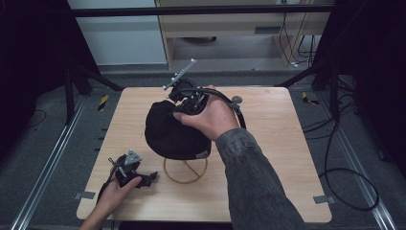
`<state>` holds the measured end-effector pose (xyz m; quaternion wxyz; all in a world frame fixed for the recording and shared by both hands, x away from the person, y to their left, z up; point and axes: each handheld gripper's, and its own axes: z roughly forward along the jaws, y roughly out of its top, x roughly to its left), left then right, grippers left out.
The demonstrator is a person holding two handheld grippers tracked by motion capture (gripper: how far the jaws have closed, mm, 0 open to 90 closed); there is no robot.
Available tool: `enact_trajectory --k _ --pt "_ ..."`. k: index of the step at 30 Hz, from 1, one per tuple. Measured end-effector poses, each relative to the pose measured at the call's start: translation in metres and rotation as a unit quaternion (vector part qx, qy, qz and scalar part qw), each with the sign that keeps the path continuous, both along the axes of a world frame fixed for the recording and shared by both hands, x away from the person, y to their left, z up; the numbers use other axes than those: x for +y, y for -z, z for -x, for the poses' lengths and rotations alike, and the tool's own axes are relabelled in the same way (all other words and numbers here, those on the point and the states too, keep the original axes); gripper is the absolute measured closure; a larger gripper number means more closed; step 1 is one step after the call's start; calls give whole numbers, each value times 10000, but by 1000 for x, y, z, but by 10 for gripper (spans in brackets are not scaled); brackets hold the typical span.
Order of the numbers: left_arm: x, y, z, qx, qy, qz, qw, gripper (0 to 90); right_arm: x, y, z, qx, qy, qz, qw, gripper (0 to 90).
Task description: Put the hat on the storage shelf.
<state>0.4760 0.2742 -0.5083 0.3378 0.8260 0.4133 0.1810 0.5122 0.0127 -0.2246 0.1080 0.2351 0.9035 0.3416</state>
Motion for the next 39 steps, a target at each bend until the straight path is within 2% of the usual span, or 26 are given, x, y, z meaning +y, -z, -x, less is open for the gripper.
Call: enact_trajectory --k 4,19,31,34,39 --pt "0 0 0 0 3 -3 10000 0 3 3 0 35 -10 102 9999 760" --pt "0 0 0 2 5 -3 10000 0 5 7 1 36 1 237 9997 721" --pt "0 0 0 -7 19 -19 10000 0 2 9 2 -13 117 239 9996 618" --pt "0 0 0 -7 18 -19 10000 0 1 10 2 -1 241 225 9995 541" --pt "0 0 0 -12 7 -1 10000 0 -3 13 3 -10 346 193 9992 463"
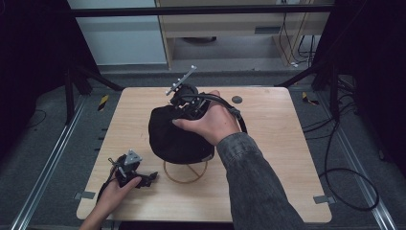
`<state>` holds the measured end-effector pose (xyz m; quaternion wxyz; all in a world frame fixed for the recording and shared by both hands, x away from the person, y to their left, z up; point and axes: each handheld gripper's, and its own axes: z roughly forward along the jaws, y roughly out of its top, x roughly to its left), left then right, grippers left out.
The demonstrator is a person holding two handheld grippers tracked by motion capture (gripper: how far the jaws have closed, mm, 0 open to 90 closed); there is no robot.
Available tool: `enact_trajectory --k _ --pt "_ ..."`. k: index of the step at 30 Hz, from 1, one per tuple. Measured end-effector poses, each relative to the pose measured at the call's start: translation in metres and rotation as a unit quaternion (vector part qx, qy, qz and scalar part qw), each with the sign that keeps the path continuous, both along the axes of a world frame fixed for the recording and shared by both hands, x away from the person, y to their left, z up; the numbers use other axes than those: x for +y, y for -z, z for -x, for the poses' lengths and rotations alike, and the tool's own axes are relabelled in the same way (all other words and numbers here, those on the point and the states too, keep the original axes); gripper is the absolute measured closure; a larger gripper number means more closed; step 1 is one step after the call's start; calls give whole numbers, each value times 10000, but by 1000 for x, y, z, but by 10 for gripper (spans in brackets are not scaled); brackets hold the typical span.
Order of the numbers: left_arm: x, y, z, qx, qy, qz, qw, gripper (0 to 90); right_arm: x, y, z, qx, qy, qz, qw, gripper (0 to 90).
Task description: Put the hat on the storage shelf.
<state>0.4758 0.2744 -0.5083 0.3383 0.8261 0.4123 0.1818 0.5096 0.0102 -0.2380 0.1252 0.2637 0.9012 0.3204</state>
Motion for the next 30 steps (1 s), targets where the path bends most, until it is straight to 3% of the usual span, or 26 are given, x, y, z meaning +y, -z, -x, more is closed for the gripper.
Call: enact_trajectory --k 14,22,30 --pt "0 0 0 1 12 1 10000 0 -8 4 6 -150 115 -138 9997 253" --pt "0 0 0 1 12 3 10000 0 -13 6 14 -217 219 -400 9987 104" --pt "0 0 0 9 18 5 10000 0 -21 7 21 -414 204 -528 9975 67"
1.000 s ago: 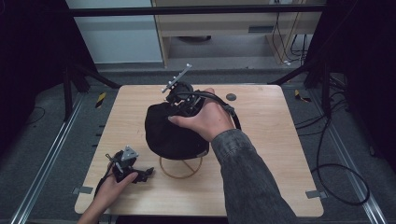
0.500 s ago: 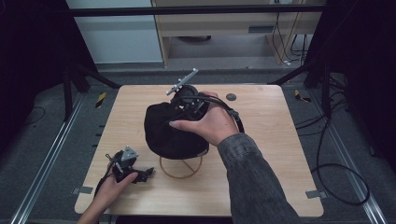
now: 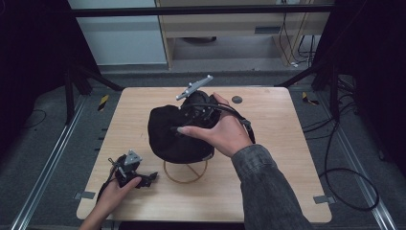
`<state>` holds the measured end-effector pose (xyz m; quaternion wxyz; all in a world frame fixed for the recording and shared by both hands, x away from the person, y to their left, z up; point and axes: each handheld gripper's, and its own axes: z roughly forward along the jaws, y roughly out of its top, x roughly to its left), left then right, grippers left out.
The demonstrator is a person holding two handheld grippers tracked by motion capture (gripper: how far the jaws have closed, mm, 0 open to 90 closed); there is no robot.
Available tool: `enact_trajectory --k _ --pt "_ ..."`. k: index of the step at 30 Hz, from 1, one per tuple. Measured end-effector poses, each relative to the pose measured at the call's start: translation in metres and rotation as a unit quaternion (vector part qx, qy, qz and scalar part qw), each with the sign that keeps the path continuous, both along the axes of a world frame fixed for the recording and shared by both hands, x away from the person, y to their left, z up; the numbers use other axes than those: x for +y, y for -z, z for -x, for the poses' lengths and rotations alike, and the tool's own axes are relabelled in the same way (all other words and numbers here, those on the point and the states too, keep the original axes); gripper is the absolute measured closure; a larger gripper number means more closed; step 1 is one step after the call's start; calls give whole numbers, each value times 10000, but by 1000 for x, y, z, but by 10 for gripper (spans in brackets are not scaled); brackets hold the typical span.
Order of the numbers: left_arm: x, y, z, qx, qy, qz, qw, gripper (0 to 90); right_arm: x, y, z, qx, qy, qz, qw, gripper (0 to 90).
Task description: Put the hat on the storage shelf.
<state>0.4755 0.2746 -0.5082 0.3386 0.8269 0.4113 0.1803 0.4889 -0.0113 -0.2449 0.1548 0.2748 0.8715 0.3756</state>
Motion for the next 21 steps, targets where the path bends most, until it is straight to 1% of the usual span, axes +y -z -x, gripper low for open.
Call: enact_trajectory --k 2,4,5,14,15,17,20,21 --pt "0 0 0 -1 1 1 10000 0 -2 0 1 -32 7 6 10000 64" --pt "0 0 0 -1 1 -1 10000 0 -8 0 3 -116 20 -52 9999 63" --pt "0 0 0 -1 1 1 10000 0 -9 -1 4 -119 18 -70 9999 63" --pt "0 0 0 -12 -22 4 10000 0 -26 2 14 -199 -43 -18 9998 66" --pt "0 0 0 -12 -23 3 10000 0 -31 2 16 -257 -95 -49 9996 60" --pt "0 0 1 -13 -31 5 10000 0 -35 2 18 -286 -100 -79 9995 59" --pt "0 0 1 -12 -31 4 10000 0 -39 3 20 -322 -76 -60 9994 57" --pt "0 0 1 -19 -33 5 10000 0 -44 3 22 -372 -54 -37 9993 57"
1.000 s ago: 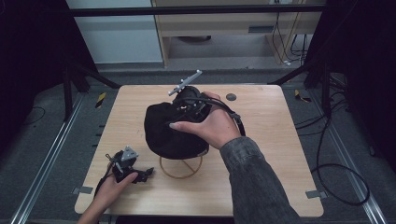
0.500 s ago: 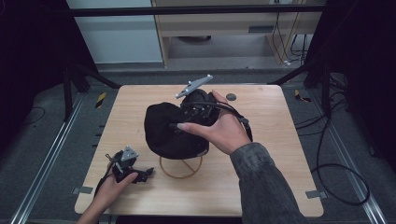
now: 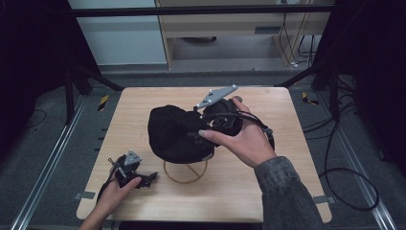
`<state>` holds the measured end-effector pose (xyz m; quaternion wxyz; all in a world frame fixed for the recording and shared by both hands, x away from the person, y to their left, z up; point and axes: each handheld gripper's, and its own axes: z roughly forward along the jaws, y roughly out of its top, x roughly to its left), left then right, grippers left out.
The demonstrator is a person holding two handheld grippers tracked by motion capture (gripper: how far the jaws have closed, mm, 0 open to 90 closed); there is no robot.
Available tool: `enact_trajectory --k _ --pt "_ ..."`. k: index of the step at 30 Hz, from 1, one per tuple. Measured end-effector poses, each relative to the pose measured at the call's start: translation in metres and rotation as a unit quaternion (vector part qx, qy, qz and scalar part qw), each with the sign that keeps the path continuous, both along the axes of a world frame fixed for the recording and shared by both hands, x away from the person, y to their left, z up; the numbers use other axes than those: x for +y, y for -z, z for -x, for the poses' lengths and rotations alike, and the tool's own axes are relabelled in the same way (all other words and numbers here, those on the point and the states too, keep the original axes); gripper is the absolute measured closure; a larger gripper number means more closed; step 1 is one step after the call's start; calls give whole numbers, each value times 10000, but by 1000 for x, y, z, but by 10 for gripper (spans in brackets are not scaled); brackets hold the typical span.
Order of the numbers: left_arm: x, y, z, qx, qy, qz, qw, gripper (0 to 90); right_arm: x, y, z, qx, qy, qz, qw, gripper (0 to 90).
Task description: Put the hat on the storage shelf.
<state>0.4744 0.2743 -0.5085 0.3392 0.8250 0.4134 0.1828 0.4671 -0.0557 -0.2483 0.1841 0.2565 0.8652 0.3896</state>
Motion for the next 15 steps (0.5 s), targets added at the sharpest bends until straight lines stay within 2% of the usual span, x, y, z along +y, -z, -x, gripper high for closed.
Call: enact_trajectory --k 2,8,15 --pt "0 0 0 -2 0 -8 10000 0 -2 0 1 -25 6 1 10000 58" --pt "0 0 1 6 6 -8 10000 0 -23 4 8 -76 265 -40 9996 69" --pt "0 0 1 2 -19 2 10000 0 -36 4 14 -156 406 86 9990 104"
